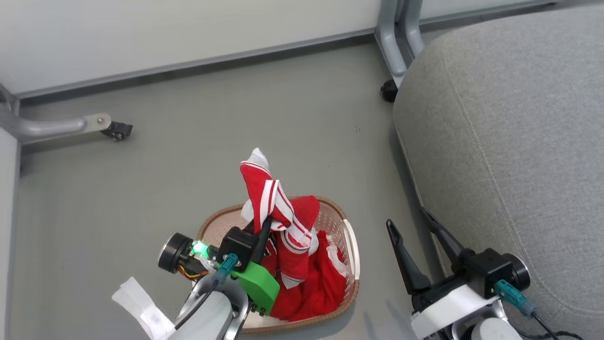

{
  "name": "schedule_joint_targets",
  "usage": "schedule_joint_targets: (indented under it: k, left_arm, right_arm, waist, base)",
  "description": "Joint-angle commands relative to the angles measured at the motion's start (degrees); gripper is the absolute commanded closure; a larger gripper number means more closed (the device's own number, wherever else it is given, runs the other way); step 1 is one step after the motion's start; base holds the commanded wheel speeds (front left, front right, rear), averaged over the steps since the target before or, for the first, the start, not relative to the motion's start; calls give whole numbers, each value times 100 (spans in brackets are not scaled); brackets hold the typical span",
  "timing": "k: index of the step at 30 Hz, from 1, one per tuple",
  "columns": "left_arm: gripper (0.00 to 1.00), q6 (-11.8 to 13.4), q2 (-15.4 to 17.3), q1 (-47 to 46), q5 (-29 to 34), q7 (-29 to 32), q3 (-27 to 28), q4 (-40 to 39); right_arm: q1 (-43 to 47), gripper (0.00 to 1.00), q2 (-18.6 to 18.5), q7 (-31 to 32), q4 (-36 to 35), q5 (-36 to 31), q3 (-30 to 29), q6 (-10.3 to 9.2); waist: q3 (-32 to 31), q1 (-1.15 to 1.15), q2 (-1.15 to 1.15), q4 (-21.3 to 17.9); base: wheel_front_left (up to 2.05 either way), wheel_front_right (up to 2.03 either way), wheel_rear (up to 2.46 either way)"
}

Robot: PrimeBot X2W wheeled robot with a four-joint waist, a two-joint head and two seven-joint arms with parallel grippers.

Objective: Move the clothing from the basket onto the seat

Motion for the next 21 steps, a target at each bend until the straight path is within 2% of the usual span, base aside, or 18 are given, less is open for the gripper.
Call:
schedule_joint_targets:
  k: [1, 11, 21]
  left_arm:
    - [100, -6, 15, 115, 34, -21, 91, -152]
    - [100, -96, -67, 299, 320, -21, 597, -1317]
    - [100, -311, -83, 63, 594, -21, 612, -2070]
  right_arm:
    - [126, 0, -27, -14, 14, 20, 26, -2]
    - [347, 0, -72, -14, 100, 117, 238, -2]
    - [303, 0, -134, -14, 93, 223, 411, -2]
  waist:
    - [-500, 0, 0, 38]
    - [-848, 0, 0, 20]
    - [-887, 0, 0, 34]
  base:
    - [0, 0, 0]
    - [0, 0, 0]
    - [0, 0, 0]
